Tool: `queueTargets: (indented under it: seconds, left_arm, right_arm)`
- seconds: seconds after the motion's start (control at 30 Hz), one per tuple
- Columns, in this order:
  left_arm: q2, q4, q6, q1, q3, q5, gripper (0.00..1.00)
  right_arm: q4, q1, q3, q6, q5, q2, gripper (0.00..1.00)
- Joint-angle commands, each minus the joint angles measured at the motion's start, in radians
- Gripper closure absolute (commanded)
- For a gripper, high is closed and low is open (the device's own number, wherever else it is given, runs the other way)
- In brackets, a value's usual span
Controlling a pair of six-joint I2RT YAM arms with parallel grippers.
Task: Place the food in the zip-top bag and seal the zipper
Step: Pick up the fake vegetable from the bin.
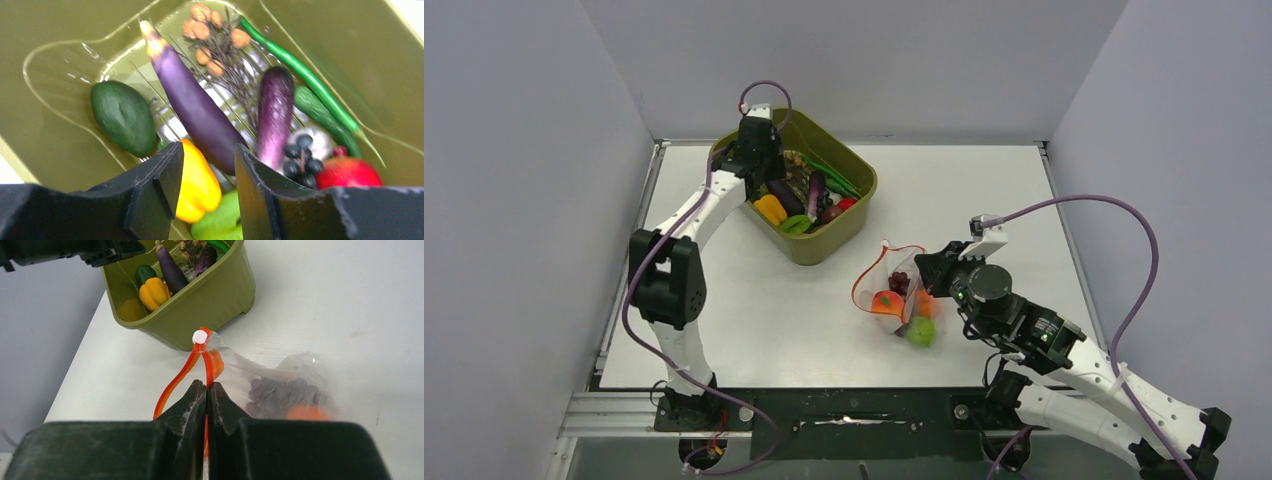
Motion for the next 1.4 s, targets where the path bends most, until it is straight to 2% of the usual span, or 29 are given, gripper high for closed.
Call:
queueTargets:
  seconds: [0.0, 0.17, 0.3, 0.5, 0.9, 1.37]
  left_arm:
    - [0.105, 0.003, 0.018, 0.046, 0.174, -0.059, 0.59]
    - [0.209, -0.002, 0.007, 0.073, 0.278, -0.109, 0.59]
    - [0.253, 0.036, -0.031, 0.091, 0.293, -0.071, 0.58]
    - [0.339, -0.002, -0.040, 0.106, 0.377, -0.064, 0.56]
    - [0.423, -0.021, -0.044, 0.116, 0.433, -0.043, 0.50]
    - [0.462, -0.020, -0.048, 0.119, 0.468, -0.037, 0.54]
  right_arm:
    - [0.057, -0.009, 0.027, -0.017, 0.024, -0.023, 1.00]
    - [0.049, -0.010, 0.028, -0.011, 0.033, -0.032, 1.00]
    - [0.052, -0.010, 0.029, -0.013, 0.050, -0.037, 1.00]
    - [0.048, -0.011, 0.037, -0.015, 0.038, -0.025, 1.00]
    - [0.027, -0.011, 0.033, 0.001, 0.044, -0.044, 1.00]
    - [0.002, -0.011, 0.031, 0.004, 0.051, -0.074, 1.00]
